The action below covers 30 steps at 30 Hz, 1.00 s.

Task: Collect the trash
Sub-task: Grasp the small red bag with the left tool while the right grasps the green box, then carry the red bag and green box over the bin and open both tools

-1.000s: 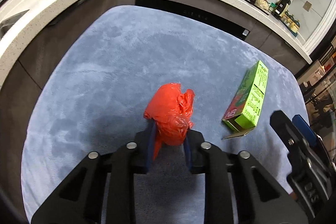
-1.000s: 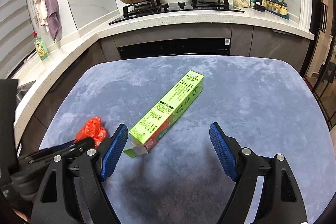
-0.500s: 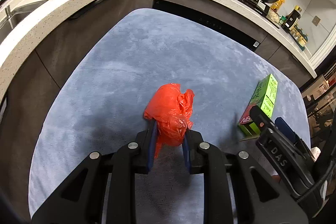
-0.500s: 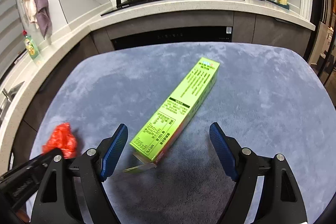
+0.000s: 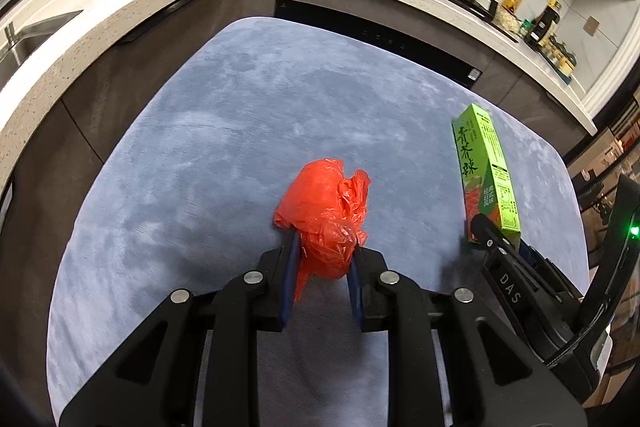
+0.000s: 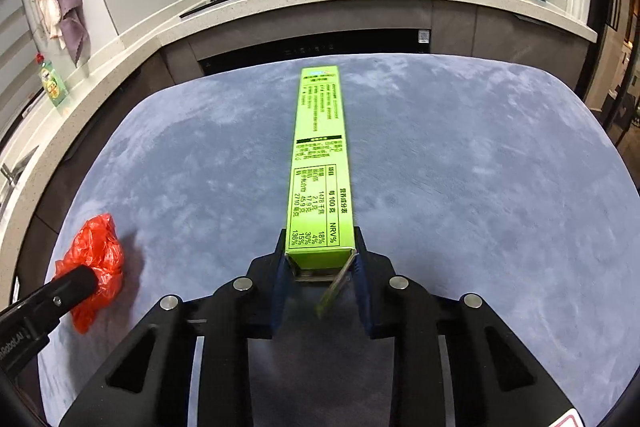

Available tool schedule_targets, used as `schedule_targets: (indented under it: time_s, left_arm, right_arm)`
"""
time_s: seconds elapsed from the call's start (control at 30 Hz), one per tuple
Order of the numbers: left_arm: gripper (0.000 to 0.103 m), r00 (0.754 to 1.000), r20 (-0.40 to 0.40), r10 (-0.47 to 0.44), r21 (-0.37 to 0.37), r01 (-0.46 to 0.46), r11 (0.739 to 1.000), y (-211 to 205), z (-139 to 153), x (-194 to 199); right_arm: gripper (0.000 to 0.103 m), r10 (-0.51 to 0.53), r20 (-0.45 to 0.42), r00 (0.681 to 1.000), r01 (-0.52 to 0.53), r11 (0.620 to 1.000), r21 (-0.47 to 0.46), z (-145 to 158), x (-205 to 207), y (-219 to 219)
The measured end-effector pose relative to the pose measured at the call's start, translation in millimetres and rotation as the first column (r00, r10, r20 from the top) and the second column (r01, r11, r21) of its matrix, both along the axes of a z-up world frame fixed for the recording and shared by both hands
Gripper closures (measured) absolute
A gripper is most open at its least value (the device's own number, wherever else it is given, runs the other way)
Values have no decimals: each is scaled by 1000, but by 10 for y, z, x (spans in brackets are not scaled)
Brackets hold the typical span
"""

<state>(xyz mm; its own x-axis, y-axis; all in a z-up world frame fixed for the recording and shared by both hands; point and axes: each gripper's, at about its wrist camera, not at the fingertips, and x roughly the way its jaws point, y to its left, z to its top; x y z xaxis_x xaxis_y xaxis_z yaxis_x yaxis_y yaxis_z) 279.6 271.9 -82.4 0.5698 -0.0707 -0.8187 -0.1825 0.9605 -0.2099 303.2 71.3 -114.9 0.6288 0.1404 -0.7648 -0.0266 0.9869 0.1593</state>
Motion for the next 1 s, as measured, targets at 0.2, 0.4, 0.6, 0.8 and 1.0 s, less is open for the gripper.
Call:
schedule_targets:
  time_s: [0.2,0.4,0.6,0.8,1.0]
  left_arm:
    - [82,999,11,-50,6,50,999,-306,78,-84]
    - [82,993,29,-111,15,110,994,-690,202,-168]
    - [82,978,63,-200,42,197,979,-1244,414,-299]
    - [82,953,94,-287,74,280,957,-1792,615,-437]
    - [82,922,126,-367,103,356,929,-2315,814,-587]
  right_arm:
    - [77,-54,10,998,54,998,23,50,-188,-381]
    - [77,-93,44,995,92,995,37,224,-387,-776]
    - [77,-138,87,987,133,990,55,447,-638,-1198]
    - [77,-197,133,971,188,979,79,679,-903,-1663]
    - [77,-252,173,952,239,966,94,875,-1165,-2136]
